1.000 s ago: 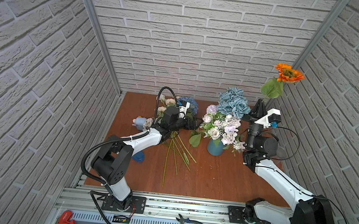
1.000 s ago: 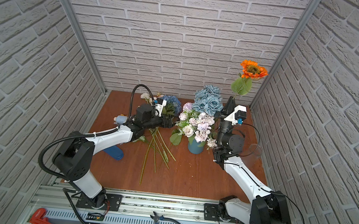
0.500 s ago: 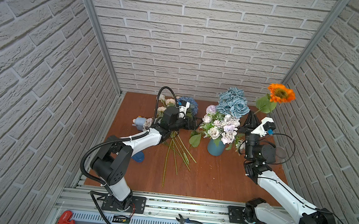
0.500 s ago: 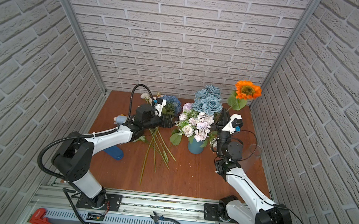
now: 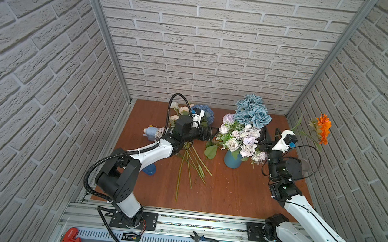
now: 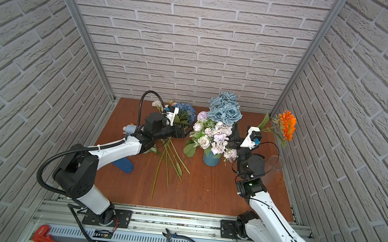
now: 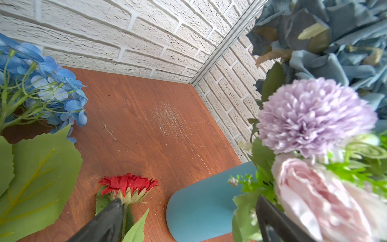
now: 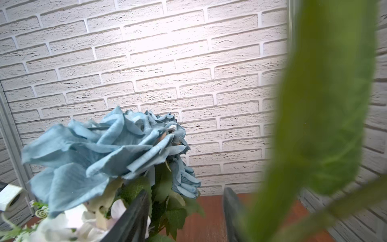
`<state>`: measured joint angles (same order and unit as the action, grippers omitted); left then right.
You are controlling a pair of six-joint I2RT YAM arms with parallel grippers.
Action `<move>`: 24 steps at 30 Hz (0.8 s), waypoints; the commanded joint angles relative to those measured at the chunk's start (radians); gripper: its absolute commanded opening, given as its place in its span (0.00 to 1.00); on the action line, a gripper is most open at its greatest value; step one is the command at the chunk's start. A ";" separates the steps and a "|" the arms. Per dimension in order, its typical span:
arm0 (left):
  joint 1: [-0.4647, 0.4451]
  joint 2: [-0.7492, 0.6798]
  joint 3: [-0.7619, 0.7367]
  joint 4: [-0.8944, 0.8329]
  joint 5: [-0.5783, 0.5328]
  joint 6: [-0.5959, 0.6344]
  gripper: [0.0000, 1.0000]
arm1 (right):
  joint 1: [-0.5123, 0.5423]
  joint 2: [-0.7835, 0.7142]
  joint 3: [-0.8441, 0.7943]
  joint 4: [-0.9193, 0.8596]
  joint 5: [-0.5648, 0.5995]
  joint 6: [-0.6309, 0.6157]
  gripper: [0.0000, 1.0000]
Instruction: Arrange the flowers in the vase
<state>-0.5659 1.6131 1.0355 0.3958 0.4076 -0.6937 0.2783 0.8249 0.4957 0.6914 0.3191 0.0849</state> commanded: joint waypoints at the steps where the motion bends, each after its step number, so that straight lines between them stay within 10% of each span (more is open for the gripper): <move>1: -0.004 -0.030 -0.017 0.049 -0.001 0.002 0.98 | -0.007 -0.036 0.057 -0.065 0.047 -0.043 0.69; 10: -0.002 -0.039 -0.026 0.052 -0.004 0.003 0.98 | -0.105 0.004 0.166 -0.074 -0.009 -0.016 0.71; 16: 0.002 -0.042 -0.032 0.053 -0.007 0.005 0.98 | -0.153 0.053 0.223 -0.108 -0.139 0.036 0.10; 24: 0.004 -0.037 -0.028 0.053 -0.001 0.005 0.98 | -0.153 0.105 0.267 -0.307 -0.279 -0.022 0.06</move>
<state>-0.5659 1.6070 1.0183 0.3965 0.4057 -0.6933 0.1284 0.9348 0.7589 0.4610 0.0860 0.0853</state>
